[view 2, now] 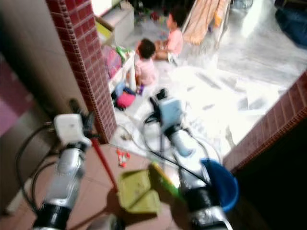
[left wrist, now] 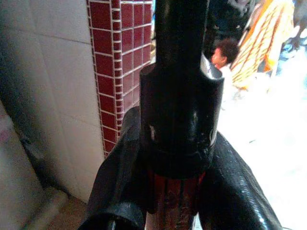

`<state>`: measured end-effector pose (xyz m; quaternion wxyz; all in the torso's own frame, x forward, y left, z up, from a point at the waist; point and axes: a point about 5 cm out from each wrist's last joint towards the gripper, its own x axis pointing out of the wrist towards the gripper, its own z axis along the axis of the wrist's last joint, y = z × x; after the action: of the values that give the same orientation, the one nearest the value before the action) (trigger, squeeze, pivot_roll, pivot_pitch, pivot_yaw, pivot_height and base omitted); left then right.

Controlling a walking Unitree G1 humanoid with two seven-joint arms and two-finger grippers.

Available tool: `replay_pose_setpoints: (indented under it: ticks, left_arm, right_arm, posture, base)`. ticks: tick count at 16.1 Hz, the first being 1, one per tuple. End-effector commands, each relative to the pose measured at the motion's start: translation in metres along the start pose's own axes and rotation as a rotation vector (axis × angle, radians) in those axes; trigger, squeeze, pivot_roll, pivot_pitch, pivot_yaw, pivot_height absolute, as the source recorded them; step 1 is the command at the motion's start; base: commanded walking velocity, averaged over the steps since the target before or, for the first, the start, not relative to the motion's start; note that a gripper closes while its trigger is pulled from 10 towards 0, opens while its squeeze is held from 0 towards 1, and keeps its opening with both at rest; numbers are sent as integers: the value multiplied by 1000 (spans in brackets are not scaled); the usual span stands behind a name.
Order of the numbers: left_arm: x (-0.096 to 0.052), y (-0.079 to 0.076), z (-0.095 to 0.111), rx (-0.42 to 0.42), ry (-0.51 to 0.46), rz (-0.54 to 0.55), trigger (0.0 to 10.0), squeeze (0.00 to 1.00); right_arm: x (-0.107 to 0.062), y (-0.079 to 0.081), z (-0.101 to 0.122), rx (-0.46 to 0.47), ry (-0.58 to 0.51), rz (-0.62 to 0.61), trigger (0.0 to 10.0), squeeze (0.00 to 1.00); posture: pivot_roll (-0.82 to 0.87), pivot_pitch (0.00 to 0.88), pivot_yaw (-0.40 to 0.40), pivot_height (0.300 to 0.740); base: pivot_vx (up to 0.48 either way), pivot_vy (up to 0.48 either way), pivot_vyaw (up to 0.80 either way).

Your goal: Sweep floor

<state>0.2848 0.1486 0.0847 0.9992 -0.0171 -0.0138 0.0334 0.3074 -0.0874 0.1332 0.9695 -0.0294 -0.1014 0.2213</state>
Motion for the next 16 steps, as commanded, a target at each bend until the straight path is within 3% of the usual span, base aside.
replay_pose_setpoints:
  ticks: [1,10,16]
  left_arm:
    - [3,-4,11,16,-47,-13,10000,0]
    - [2,-4,10,21,-41,-9,10000,0]
    - [2,-5,10,9,-41,-19,10000,0]
  right_arm:
    - [0,-7,12,-15,-63,-13,10000,0]
    - [-1,-7,13,-21,-70,-8,10000,0]
    - [-1,-8,16,-48,-86,-7,10000,0]
  posture:
    - [-24,0,16,740]
    - [-26,0,10,740]
    - [-27,0,8,740]
  base:
    - [270,398,413]
    - [166,414,0]
    - [389,275,0]
